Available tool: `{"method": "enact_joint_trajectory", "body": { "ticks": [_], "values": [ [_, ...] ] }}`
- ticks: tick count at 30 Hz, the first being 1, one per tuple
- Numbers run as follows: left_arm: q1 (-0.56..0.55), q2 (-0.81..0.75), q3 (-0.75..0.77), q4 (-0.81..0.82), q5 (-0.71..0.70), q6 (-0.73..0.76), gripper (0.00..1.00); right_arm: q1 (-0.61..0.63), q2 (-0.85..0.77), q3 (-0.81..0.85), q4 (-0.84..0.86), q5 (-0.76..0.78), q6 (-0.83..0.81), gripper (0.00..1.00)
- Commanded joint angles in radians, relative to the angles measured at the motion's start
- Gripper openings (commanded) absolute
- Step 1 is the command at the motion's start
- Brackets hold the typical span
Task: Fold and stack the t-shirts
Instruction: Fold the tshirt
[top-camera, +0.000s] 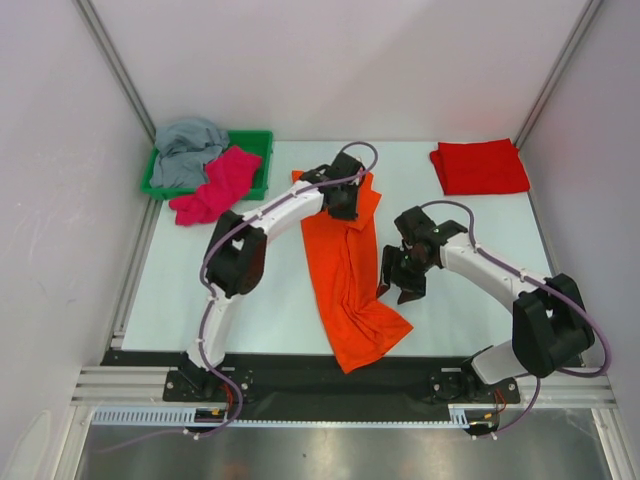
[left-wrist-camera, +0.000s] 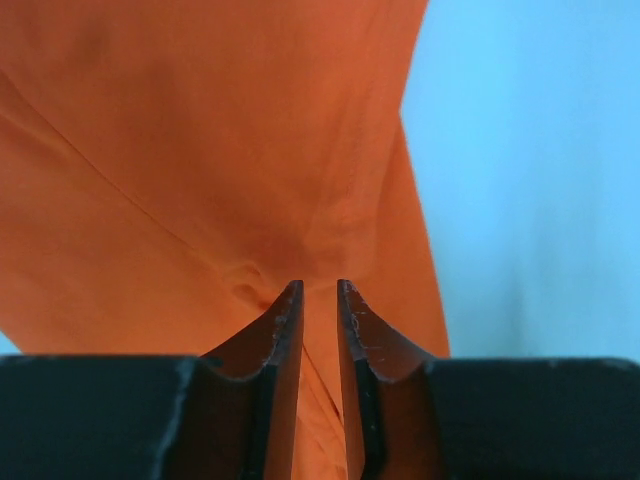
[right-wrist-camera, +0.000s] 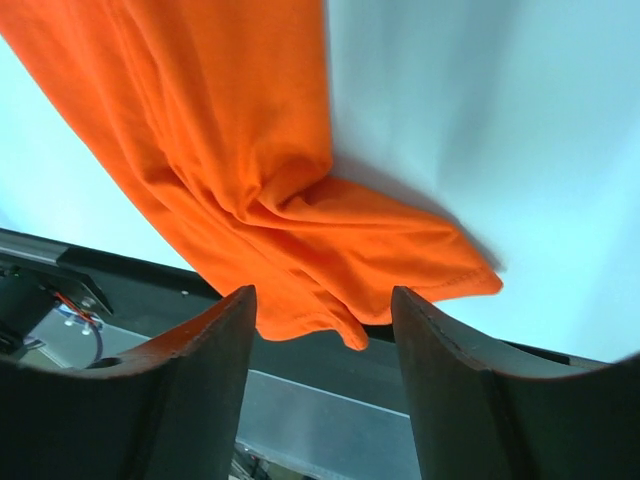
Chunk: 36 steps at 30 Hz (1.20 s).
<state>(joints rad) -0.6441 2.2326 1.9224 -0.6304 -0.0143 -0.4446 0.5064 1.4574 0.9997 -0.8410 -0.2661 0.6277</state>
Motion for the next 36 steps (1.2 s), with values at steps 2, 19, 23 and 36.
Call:
{"method": "enact_joint_trajectory", "body": {
  "ticks": [2,19,23,36],
  "values": [
    [0.014,0.085,0.081,-0.048,-0.090,-0.042,0.27,0.006,-0.061,-0.045,-0.006,0.025,0.001,0.66],
    [0.170,0.463,0.469,0.024,0.332,-0.081,0.38,0.153,0.000,-0.107,0.126,0.142,0.075,0.45],
    [0.207,0.476,0.506,0.132,0.456,-0.103,0.41,0.162,0.001,-0.133,0.143,0.134,0.102,0.35],
    [0.250,0.107,0.494,0.055,0.432,-0.051,0.60,0.185,0.080,-0.214,0.293,0.008,0.161,0.26]
  ]
}}
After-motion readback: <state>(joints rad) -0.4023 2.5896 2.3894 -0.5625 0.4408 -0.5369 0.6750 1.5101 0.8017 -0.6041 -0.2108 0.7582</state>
